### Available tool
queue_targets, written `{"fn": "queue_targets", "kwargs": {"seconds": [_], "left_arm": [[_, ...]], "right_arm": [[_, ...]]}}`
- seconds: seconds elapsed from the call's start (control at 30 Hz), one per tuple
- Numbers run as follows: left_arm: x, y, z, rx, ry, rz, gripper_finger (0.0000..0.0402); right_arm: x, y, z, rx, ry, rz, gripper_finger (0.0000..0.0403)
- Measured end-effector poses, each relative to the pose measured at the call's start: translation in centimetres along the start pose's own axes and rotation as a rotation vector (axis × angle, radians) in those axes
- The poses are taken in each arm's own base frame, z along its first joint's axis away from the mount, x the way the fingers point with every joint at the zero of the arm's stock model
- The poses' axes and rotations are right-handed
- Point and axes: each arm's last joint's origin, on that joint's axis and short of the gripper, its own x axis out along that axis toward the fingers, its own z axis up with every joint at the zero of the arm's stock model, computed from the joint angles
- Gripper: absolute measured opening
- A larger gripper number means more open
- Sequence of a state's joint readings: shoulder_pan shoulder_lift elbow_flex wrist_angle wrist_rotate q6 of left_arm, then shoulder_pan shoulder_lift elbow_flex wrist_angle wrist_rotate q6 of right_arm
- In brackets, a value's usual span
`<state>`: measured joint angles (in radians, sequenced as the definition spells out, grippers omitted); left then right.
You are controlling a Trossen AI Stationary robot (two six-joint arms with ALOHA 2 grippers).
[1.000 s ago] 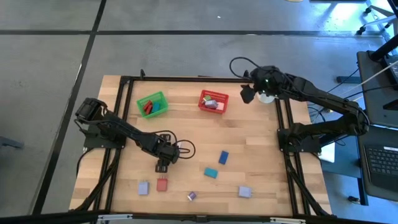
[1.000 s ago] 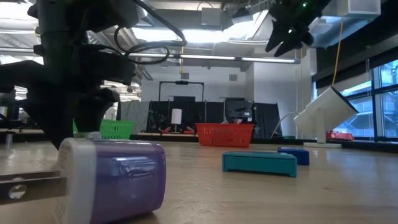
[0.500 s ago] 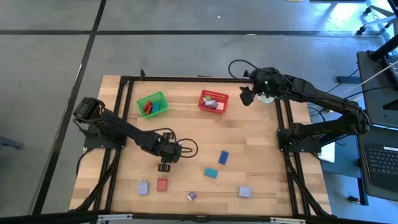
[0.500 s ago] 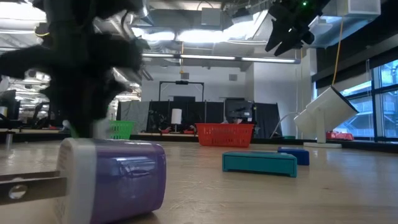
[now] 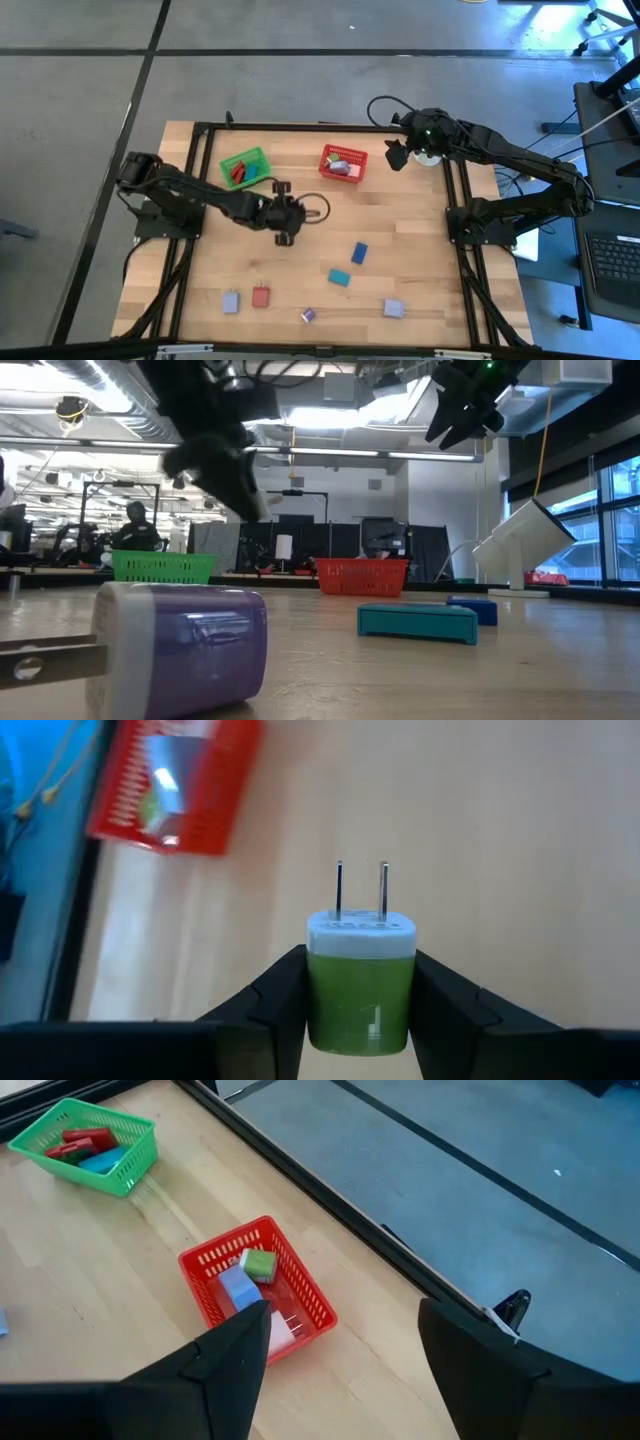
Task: Pick & Place Office items
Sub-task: Put the green charger adapter into the red bin
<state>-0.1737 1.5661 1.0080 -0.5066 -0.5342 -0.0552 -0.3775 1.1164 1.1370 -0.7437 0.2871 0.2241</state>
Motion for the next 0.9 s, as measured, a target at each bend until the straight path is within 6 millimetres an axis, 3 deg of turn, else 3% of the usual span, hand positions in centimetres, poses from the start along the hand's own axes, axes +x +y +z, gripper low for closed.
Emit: {"fn": "queue_targets", "kwargs": {"seconds": [0.27, 0.53, 0.73, 0.9], "left_arm": [[1.5, 3.9, 3.0, -0.271, -0.254, 0.090, 0.0134], [0.8, 7.9, 6.3, -0.391, -0.648, 0.126, 0.0134], [0.1, 10.4, 7.4, -0.431, -0.868, 0.100, 0.0134], [0.0, 11.6, 7.5, -0.410, -0.920, 0.153, 0.0134]], "right_arm": [[0.0, 0.0, 0.0, 0.000, 0.000, 0.000, 0.0256], [0.0, 0.0, 0.0, 0.000, 0.000, 0.000, 0.0256], [0.0, 0.0, 0.0, 0.000, -0.001, 0.000, 0.0256], [0.0, 0.1, 0.2, 0.006, -0.022, 0.005, 0.0256]]}}
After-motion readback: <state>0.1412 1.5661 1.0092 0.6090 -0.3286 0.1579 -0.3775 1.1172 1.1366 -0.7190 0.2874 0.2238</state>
